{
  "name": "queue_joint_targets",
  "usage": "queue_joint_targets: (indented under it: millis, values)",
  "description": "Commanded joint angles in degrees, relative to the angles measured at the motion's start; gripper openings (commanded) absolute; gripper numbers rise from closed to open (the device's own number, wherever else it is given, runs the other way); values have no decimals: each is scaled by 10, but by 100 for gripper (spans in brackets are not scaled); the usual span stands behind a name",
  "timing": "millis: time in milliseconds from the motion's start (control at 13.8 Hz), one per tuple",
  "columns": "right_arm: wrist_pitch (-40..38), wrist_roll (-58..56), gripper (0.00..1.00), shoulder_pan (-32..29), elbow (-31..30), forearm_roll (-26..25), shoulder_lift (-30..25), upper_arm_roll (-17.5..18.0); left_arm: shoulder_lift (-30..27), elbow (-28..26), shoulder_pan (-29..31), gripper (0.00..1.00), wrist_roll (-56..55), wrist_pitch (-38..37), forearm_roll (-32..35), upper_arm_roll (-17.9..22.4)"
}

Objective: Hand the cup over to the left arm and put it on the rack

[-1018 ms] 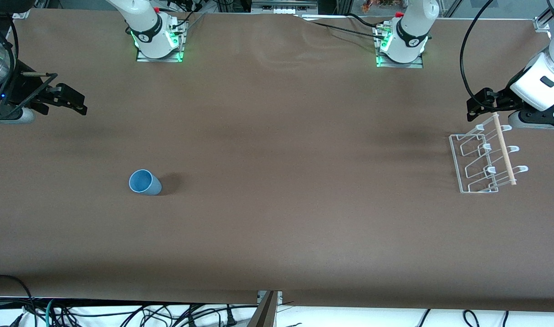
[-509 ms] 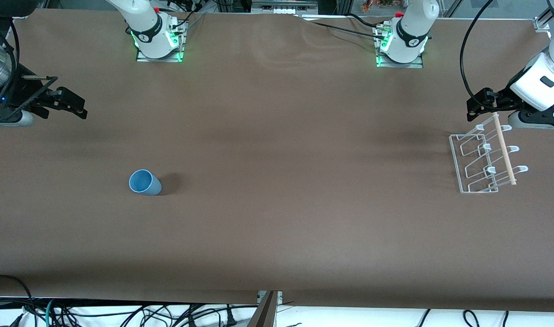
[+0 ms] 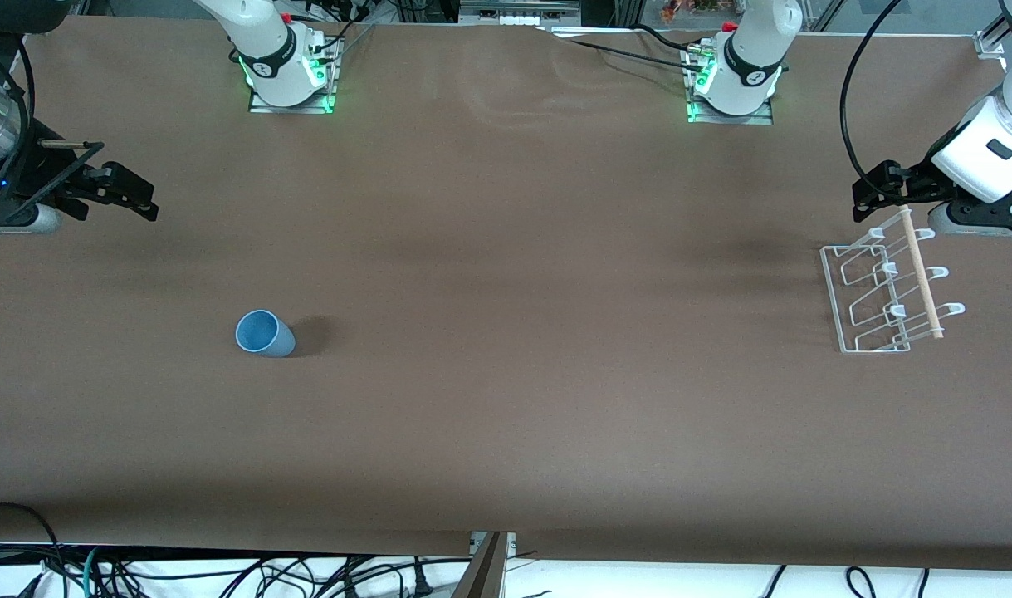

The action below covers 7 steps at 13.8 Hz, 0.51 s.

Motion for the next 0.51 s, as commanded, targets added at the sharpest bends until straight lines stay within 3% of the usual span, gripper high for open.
queue_joint_targets:
  millis: [0,436]
  values:
    - [8,-1,99,-2,3,-3,4,-1,-4,8,-3,100,8,-12,5,1]
    - [-16,-54,99,-4,3,-10,4,-8,-4,8,-3,100,8,-16,5,1]
